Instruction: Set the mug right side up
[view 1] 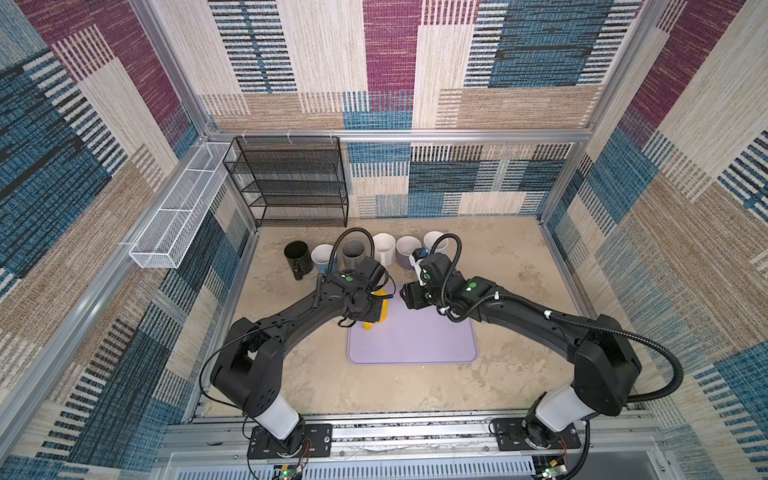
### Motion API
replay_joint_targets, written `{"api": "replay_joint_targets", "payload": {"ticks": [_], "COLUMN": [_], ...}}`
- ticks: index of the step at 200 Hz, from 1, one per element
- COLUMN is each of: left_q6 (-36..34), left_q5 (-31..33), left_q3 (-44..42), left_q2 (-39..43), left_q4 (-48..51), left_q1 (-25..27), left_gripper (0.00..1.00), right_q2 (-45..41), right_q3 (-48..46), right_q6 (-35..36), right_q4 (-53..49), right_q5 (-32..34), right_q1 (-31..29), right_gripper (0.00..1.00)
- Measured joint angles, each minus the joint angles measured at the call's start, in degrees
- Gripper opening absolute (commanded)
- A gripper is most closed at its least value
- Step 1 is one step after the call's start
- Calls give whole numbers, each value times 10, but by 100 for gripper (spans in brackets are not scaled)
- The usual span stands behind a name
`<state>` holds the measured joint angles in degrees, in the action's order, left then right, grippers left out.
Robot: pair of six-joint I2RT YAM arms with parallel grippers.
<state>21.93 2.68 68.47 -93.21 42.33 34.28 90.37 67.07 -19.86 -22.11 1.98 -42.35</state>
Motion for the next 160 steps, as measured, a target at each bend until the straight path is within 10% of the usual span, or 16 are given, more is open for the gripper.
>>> {"api": "replay_joint_targets", "payload": {"ticks": [160], "left_q6": [0], "left_q5": [15], "left_q3": [37], "left_q2": [-70], "left_q4": [43], "left_q1": [1], "left_gripper": [23], "right_q2": [2], "right_q3": [-6], "right_q6": [0], "right_q4": [0], "right_q5": [-1], "right_q1": [3], "right_gripper": [69]}}
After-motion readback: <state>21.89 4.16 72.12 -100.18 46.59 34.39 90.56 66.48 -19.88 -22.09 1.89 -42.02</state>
